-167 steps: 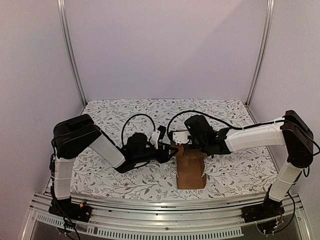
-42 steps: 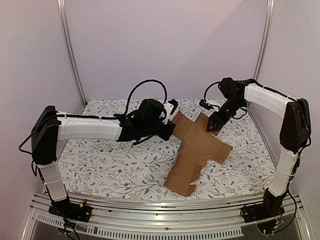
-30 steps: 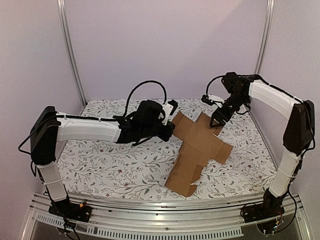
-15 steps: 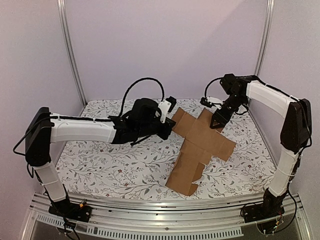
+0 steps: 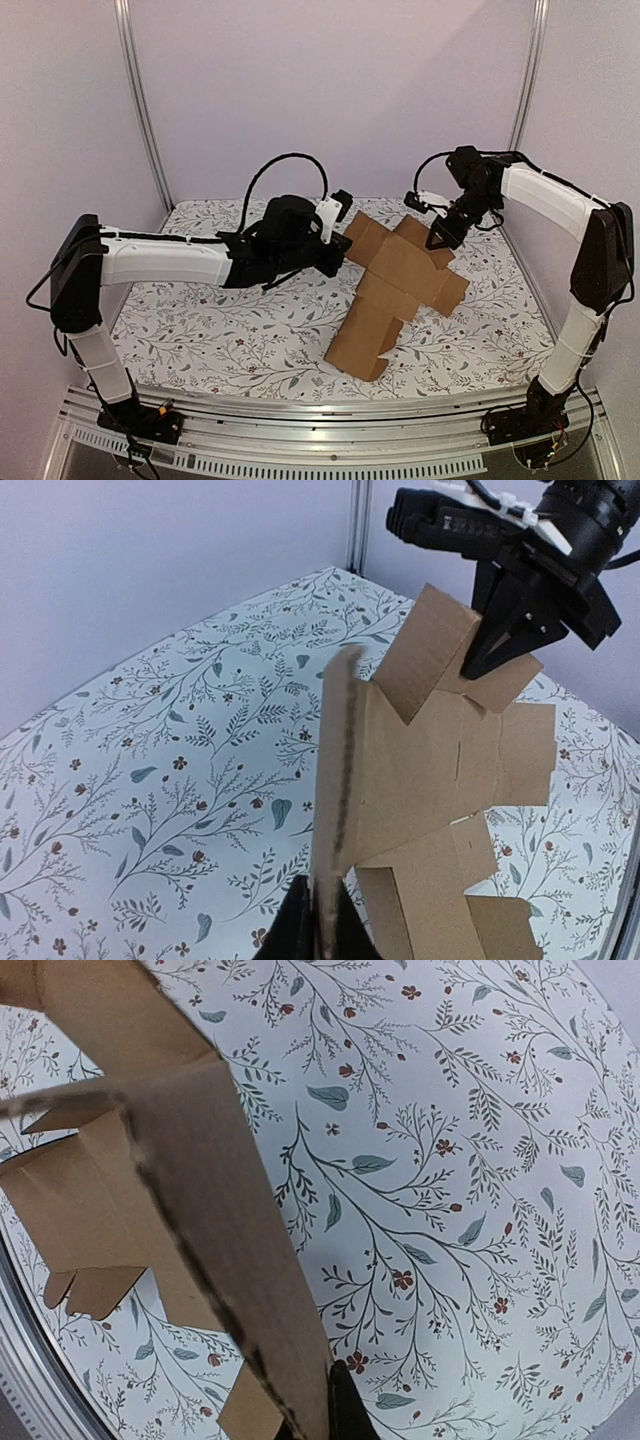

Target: Fold the paper box

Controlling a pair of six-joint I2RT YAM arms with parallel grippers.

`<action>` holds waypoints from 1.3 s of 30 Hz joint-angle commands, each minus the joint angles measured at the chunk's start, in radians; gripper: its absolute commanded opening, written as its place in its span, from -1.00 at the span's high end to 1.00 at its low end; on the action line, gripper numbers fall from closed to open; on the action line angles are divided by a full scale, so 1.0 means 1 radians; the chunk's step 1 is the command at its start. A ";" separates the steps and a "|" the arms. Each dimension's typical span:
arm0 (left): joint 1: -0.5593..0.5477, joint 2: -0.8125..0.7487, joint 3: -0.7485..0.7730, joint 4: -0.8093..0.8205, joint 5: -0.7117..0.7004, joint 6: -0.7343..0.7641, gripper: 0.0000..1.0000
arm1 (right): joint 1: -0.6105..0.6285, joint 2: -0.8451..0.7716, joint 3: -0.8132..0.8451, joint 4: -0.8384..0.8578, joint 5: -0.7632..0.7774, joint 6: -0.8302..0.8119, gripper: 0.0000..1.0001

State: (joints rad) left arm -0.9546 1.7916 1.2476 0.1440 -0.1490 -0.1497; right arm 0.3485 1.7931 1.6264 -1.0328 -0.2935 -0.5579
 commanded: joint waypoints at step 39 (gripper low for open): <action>0.206 0.120 -0.356 0.454 0.556 -0.073 -0.19 | 0.506 -0.100 -0.583 1.093 0.869 -0.507 1.00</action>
State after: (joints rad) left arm -0.7433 1.8721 0.8532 0.5491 0.2958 -0.2398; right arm 0.8501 1.7325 1.0996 -0.1699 0.5247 -1.0153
